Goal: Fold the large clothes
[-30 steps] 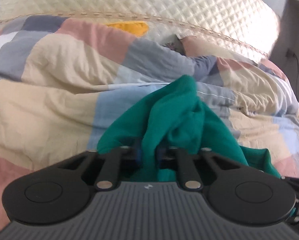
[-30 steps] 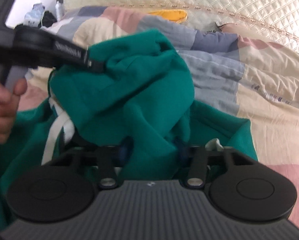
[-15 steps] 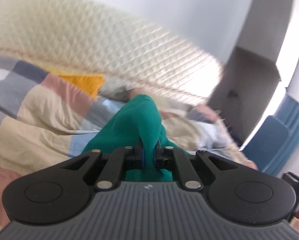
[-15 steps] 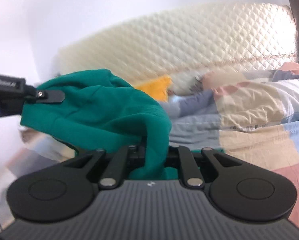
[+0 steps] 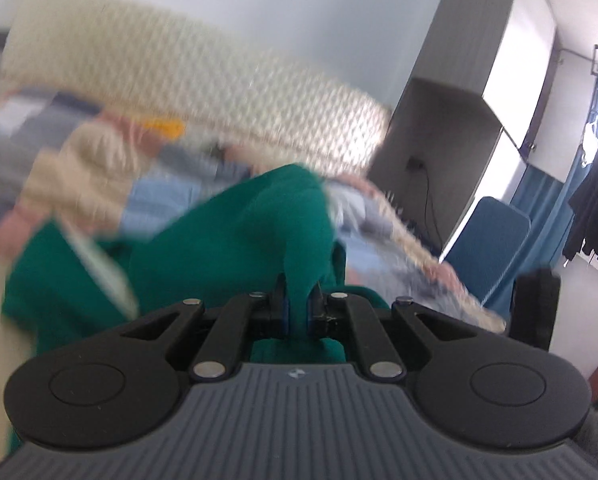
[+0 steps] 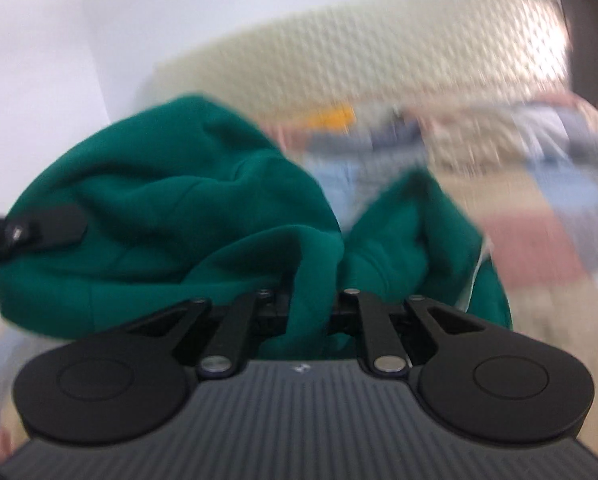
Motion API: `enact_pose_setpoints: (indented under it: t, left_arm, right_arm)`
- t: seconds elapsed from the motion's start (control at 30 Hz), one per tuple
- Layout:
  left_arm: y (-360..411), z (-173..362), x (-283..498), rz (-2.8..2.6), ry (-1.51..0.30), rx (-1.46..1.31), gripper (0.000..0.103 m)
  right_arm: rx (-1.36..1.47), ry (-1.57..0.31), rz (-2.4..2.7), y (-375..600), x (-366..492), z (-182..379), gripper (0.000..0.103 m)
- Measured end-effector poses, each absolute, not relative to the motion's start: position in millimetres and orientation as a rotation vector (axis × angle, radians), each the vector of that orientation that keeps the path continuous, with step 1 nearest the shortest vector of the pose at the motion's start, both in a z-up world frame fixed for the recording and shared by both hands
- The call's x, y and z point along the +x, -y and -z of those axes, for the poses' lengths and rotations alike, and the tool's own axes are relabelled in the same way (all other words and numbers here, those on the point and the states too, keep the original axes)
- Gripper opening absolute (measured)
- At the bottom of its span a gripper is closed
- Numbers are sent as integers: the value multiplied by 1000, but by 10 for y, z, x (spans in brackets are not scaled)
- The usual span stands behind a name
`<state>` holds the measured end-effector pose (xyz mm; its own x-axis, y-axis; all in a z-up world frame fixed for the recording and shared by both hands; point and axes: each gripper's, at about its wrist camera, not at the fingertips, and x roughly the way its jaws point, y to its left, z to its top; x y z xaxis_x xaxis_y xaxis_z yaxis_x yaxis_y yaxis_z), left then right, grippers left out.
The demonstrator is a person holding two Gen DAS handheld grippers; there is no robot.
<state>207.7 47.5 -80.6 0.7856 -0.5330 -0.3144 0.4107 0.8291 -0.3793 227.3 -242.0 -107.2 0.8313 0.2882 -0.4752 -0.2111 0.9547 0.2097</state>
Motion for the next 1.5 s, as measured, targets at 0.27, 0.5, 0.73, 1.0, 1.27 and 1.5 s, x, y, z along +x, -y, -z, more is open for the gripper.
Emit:
enact_pose_setpoints:
  t: [0.27,0.5,0.73,1.0,1.27,1.5]
  left_arm:
    - [-305,1981,1829,417,-711,-218,8]
    - [-149,2287,1858,403,-766,-122,9]
    - [-351,2082,1691,429,-704,-162,48]
    - [-900,1689,1621,365,-581,-355,60]
    - [-972,1443,3086,270,-647,-449,60]
    - [-890,1544,4525,151,-760,-530,60]
  right_arm:
    - [289,-710,-151,2633,1977,1519,26]
    - [388,-540,-162,2827,1792,1330,50]
    - [466,-403,-342,2708,2132,1311,50]
    - [280,-610,-418,2172,2525,1713,32]
    - [168,-694,-440,2013,2647,1843,32]
    - [207,-625,-529,2157,2610,1739,34]
